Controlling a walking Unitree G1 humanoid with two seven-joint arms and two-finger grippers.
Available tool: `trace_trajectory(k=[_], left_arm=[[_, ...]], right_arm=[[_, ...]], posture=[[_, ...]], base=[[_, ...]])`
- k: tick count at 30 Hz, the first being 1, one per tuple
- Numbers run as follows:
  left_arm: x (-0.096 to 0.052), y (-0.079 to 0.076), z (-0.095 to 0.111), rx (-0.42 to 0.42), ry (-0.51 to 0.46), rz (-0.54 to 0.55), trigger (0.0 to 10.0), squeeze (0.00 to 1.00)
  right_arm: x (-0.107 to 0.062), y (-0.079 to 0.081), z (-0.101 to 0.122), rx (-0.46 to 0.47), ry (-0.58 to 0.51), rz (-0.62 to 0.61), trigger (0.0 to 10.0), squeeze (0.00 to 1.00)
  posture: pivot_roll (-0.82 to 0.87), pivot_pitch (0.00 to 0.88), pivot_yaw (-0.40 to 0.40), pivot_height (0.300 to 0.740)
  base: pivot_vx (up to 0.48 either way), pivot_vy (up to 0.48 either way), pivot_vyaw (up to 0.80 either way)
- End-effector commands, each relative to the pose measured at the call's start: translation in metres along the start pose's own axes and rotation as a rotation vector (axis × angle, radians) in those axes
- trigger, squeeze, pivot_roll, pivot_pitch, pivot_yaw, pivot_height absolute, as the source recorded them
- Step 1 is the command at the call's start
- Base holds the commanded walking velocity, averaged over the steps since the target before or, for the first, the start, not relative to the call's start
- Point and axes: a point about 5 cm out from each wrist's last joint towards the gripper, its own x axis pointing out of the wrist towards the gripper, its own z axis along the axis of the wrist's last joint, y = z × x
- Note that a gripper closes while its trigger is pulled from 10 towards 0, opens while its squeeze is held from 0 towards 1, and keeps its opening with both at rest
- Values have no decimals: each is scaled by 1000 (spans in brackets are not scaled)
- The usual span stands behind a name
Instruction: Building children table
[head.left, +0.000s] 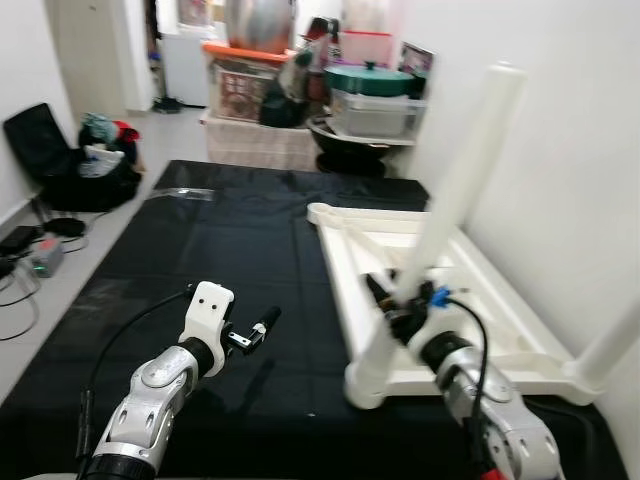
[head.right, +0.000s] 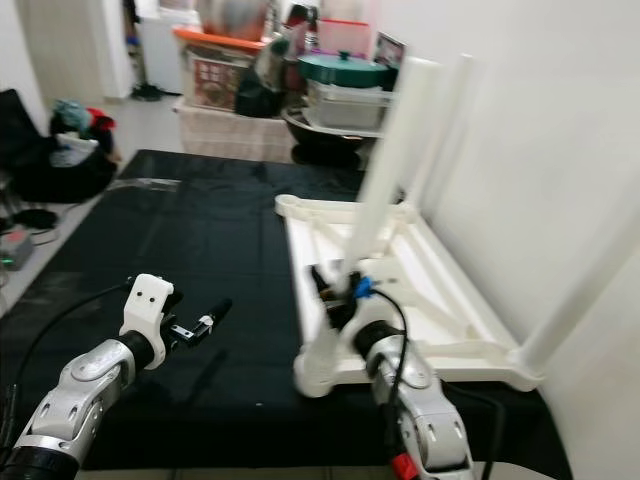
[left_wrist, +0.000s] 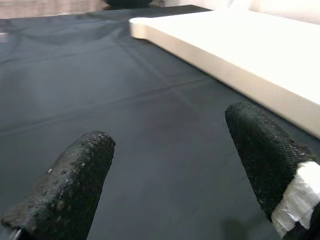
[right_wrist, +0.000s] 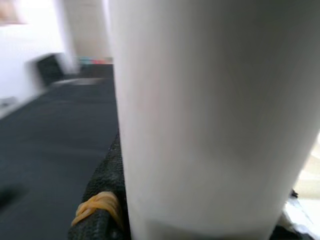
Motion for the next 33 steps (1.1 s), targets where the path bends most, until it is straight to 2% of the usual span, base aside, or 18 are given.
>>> trace_trajectory(k=[1,2,3,4,5,8,10,11,13,22,28,32,33], left_arm=[[-1,1,-1,-1,10,3,10000,0],[-1,2,-2,0,11,7,10000,0],[-1,2,-2,0,11,7,10000,0],[-1,3,-2,0,11,10,10000,0],[-1,3,-2,0,11,10,10000,0],[-1,2,-2,-4,10,16,10000,0],[-1,2,-2,-4,10,16,10000,0],[-1,1,-4,-6,11,16,10000,0],[-2,1,-4,-6,12,17,10000,0],[-1,2,-3,-5,11,22,10000,0],[-1,3,-3,-2,12,23,10000,0],[-1,2,-4,-3,13,21,10000,0],[-1,2,-4,-3,14,20,10000,0]], right_arm=[[-19,-42,-66,-10,352,-319,10000,0],[-22,-48,-65,22,343,-414,10000,0],[-22,-48,-65,22,343,-414,10000,0],[-24,-52,-64,52,333,-492,10000,0],[-24,-52,-64,52,333,-492,10000,0],[-28,-62,-59,102,297,-692,10000,0],[-28,-62,-59,102,297,-692,10000,0],[-29,-64,-55,91,281,-769,10000,0],[-28,-65,-54,84,277,-789,10000,0],[-23,-59,-46,46,232,-781,10000,0],[-21,-55,-34,-25,142,-742,10000,0],[-19,-51,-33,-37,103,-676,10000,0],[-14,-44,-31,-32,71,-570,10000,0]], posture=[[49,0,-110,740],[49,0,-110,740],[49,0,-110,740],[50,0,-115,740],[50,0,-115,740],[51,0,-118,740],[51,0,-118,740],[50,0,-118,740],[50,0,-118,740],[49,0,-115,740],[46,0,-112,740],[45,0,-110,740],[44,0,-108,740]], base=[[0,0,0],[0,0,0],[0,0,0],[0,0,0],[0,0,0],[0,0,0],[0,0,0],[0,0,0],[0,0,0],[0,0,0],[0,0,0],[0,0,0],[0,0,0]])
